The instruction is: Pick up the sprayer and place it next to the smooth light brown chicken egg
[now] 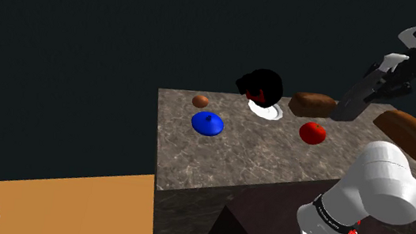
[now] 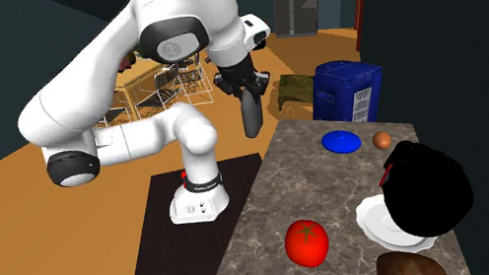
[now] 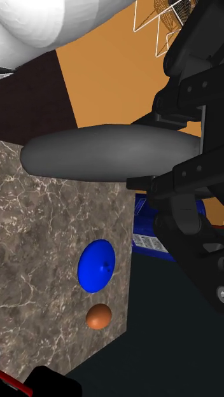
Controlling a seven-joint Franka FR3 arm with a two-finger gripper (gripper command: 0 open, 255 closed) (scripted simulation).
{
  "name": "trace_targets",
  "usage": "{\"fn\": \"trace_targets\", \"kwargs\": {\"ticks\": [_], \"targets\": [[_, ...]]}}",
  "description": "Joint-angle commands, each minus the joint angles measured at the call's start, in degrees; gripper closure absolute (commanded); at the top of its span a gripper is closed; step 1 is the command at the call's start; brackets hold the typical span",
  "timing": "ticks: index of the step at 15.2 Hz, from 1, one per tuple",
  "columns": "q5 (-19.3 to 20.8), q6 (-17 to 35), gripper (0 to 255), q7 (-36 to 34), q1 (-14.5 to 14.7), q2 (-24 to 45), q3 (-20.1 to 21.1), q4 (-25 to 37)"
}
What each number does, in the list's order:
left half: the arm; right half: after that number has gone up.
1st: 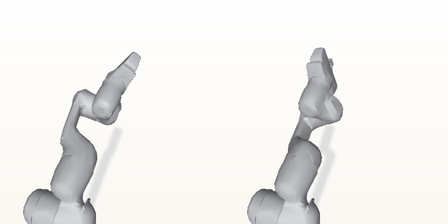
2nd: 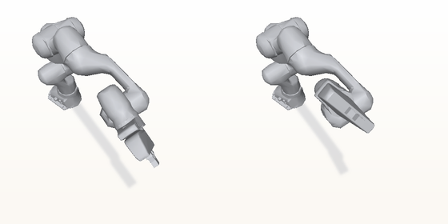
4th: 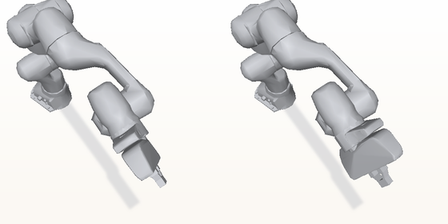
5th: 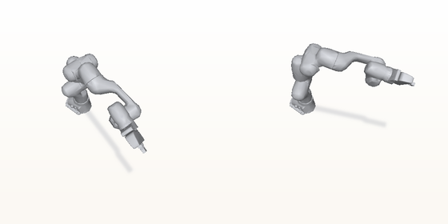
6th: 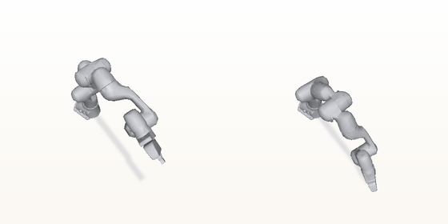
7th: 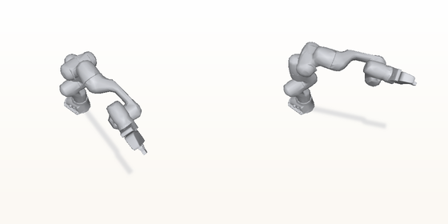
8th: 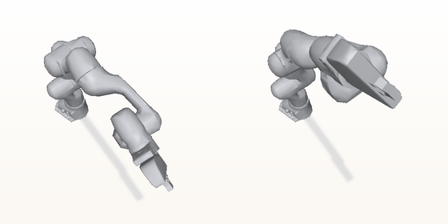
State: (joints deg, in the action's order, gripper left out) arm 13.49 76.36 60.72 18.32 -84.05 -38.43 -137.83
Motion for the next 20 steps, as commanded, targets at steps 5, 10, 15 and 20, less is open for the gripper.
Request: {"fn": "trace_targets", "kwargs": {"ticks": [5,10,15,20], "targets": [[-1.74,0.21,255,-1.11,2.56,3.76,1.42,4.09],[-1.32,8.34,255,-2.23,8.55,11.14,-0.83,5.3],[-1.15,15.41,255,-2.86,15.36,19.16,-4.08,8.49],[-1.66,21.16,255,-2.76,23.0,27.59,-8.59,13.56]]}}
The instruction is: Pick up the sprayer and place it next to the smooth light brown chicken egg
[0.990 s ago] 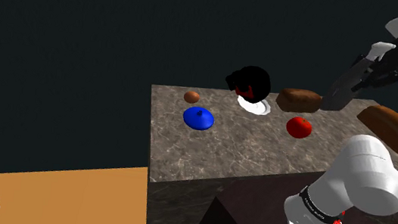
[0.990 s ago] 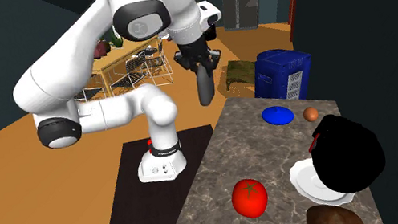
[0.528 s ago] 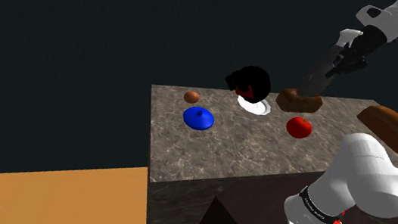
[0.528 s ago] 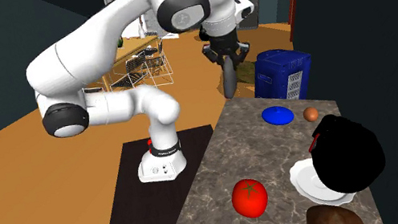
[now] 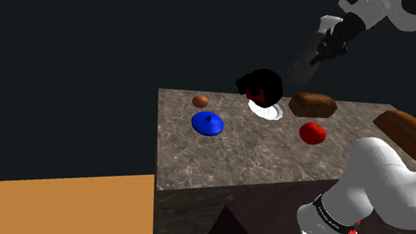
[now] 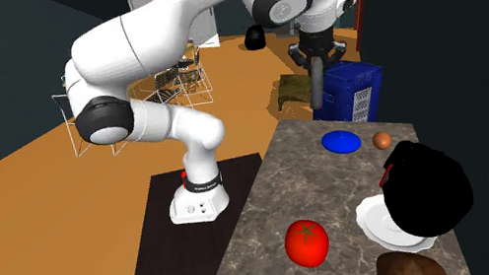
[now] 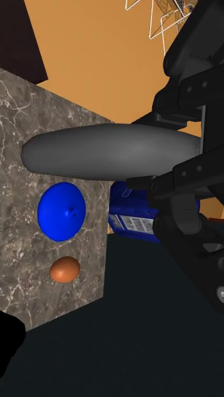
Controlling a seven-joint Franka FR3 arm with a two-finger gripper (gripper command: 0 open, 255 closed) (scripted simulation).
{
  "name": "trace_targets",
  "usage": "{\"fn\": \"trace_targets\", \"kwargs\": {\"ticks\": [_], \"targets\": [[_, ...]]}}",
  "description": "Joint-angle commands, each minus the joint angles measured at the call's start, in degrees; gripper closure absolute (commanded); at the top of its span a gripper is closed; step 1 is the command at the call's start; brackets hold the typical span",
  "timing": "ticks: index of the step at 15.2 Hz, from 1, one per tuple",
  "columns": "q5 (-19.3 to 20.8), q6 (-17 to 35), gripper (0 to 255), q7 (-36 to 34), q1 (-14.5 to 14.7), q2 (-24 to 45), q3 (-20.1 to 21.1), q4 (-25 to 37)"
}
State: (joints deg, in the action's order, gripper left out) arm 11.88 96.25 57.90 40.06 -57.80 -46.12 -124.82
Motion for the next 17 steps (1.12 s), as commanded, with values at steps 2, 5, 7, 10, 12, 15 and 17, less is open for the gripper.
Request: {"fn": "trace_targets", "kwargs": {"ticks": [2,5,7,10,12,15,17], "targets": [[-0.5,3.15,255,0.32,4.66,4.75,-3.15,3.09],[-1.5,5.5,255,0.94,10.26,9.87,-7.2,7.47],[-2.42,6.74,255,1.54,14.42,13.27,-10.44,10.76],[-4.11,8.05,255,2.61,21.67,18.2,-16.46,16.31],[-5.47,8.53,255,3.44,27.41,21.33,-21.49,20.45],[-7.18,8.59,255,4.39,38.21,24.99,-31.0,27.44],[-7.37,8.12,255,4.36,47.02,25.95,-38.37,32.7]]}}
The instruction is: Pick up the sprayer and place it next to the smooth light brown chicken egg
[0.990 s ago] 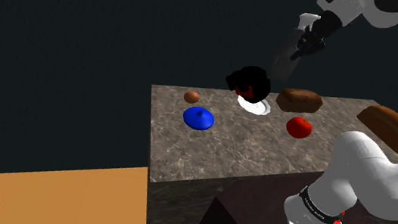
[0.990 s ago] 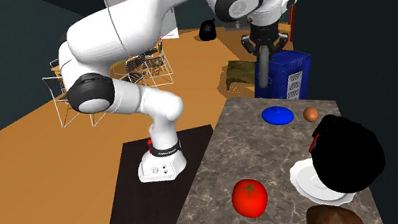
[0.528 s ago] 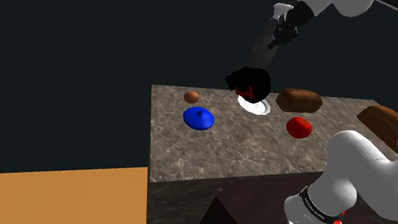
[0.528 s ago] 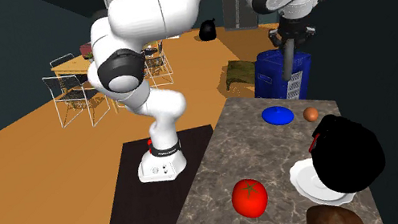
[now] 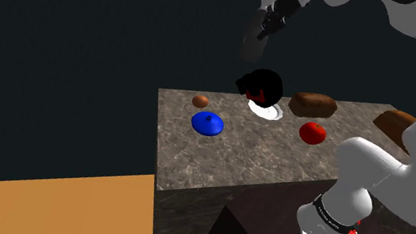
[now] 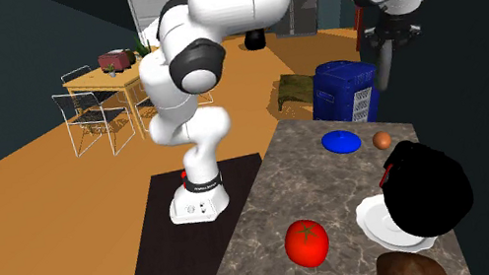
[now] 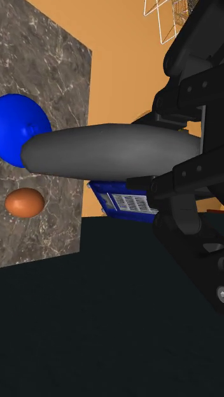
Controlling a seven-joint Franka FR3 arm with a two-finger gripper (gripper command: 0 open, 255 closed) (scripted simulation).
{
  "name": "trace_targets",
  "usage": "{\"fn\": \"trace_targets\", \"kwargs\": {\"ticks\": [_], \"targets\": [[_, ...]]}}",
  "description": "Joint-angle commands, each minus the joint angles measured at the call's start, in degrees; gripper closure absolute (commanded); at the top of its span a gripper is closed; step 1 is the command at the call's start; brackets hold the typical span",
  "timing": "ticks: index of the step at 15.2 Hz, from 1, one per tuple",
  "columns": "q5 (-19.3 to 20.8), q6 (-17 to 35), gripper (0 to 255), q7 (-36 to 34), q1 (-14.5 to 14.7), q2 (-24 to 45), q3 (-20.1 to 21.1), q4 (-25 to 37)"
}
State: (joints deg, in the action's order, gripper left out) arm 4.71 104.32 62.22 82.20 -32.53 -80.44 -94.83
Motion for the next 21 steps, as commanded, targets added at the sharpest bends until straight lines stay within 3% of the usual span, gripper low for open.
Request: {"fn": "trace_targets", "kwargs": {"ticks": [1,4,8,21], "targets": [[0.19,-0.36,255,-0.26,9.59,0.52,-7.72,5.56],[3.14,-2.4,255,-2.01,23.65,-2.26,-17.32,15.26],[8.98,-7.51,255,-4.21,41.28,-9.02,-26.53,31.95],[8.83,3.14,255,-2.57,34.52,-9.34,-25.23,17.75]]}}
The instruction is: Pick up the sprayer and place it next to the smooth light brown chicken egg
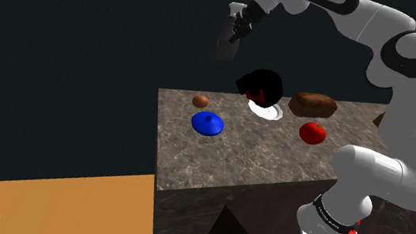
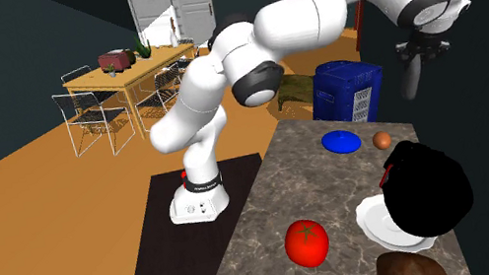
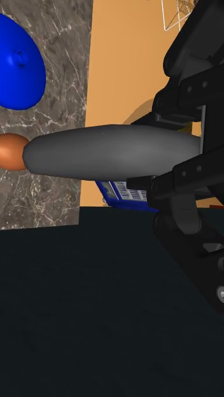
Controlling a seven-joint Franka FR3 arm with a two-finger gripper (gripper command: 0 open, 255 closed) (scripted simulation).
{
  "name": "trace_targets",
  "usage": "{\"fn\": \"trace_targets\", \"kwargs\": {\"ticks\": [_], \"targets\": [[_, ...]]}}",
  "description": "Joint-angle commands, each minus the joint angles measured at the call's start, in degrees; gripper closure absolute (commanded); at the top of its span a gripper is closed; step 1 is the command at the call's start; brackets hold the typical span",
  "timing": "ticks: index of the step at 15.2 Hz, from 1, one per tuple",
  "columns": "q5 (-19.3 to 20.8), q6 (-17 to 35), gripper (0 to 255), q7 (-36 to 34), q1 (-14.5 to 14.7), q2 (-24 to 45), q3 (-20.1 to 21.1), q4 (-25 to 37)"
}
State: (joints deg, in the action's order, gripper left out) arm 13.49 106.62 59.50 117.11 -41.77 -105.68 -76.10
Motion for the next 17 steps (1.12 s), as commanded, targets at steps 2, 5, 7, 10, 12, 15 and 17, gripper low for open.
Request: {"fn": "trace_targets", "kwargs": {"ticks": [2,5,7,10,12,15,17], "targets": [[0.18,2.29,255,0.38,-1.01,-0.31,-0.04,-2.67],[0.44,4.38,255,0.71,-1.77,-0.69,-0.2,-5.01],[0.65,5.73,255,0.93,-2.18,-0.99,-0.37,-6.46],[1.01,7.7,255,1.23,-2.66,-1.48,-0.72,-8.48],[1.28,8.98,255,1.43,-2.9,-1.84,-1.01,-9.73],[1.73,10.85,255,1.71,-3.15,-2.43,-1.52,-11.46],[2.06,12.07,255,1.88,-3.25,-2.86,-1.9,-12.54]]}}
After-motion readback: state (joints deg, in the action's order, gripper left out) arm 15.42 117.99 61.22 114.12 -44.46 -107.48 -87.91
